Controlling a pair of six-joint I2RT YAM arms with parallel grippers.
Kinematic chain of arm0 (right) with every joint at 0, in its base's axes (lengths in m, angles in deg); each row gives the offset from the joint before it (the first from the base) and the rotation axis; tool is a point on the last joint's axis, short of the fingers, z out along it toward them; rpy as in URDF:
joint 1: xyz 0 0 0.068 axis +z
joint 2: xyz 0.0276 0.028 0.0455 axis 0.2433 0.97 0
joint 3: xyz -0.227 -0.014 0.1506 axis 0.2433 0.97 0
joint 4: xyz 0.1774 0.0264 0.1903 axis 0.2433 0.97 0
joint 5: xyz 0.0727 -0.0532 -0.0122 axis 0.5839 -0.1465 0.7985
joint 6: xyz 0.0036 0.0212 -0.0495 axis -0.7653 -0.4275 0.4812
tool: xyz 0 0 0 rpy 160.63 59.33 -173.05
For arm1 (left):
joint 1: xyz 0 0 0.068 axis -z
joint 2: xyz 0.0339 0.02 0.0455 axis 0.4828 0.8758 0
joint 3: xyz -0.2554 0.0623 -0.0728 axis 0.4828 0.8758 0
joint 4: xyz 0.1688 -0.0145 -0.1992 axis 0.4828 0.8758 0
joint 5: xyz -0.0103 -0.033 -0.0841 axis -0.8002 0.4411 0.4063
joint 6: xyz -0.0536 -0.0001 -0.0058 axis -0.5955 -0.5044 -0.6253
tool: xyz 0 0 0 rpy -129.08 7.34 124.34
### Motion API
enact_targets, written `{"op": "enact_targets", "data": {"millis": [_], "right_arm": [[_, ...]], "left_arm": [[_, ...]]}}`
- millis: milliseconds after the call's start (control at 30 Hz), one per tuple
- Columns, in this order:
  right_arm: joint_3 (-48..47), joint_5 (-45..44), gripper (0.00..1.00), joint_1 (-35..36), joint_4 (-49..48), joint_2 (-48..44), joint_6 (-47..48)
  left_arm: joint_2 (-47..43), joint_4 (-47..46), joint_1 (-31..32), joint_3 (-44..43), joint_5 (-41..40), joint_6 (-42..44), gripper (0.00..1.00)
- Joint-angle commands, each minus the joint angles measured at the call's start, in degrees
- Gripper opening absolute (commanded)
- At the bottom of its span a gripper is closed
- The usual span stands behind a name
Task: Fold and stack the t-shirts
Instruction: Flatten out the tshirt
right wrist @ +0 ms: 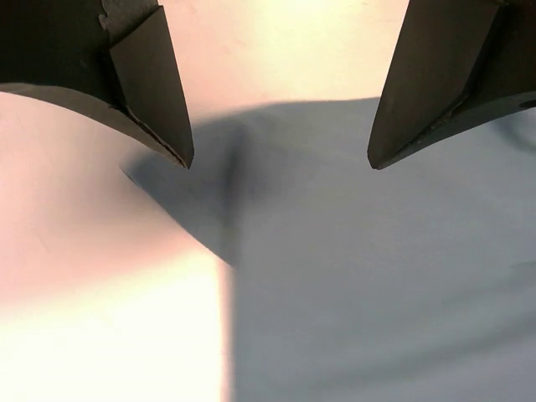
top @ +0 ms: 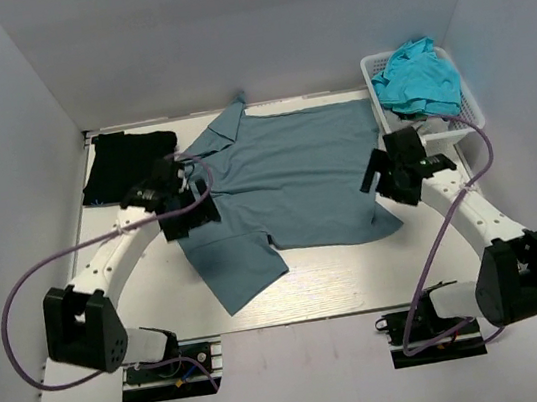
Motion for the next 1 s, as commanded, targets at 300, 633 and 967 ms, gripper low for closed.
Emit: {"op": "enact_targets", "data": {"millis": [300,633,967], "right_arm": [[13.20,-2.46,0.90,-10.40,0.14,0.23,-6.37],[14.08,1.76,0.70,-11.02,-7.34,8.95,-5.66],[19.18,2.03,0.27,-11.02,-9.01,4.91,-5.49]], "left_arm": [[-6.81,-2.38,7.90,27.54,16.62,-9.22,1.00],[-1.28,-11.43,12.38,30.44,16.61,-12.91,0.84],[-1.18,-10.82,14.15,33.17,13.63,-14.32,0.34]]}}
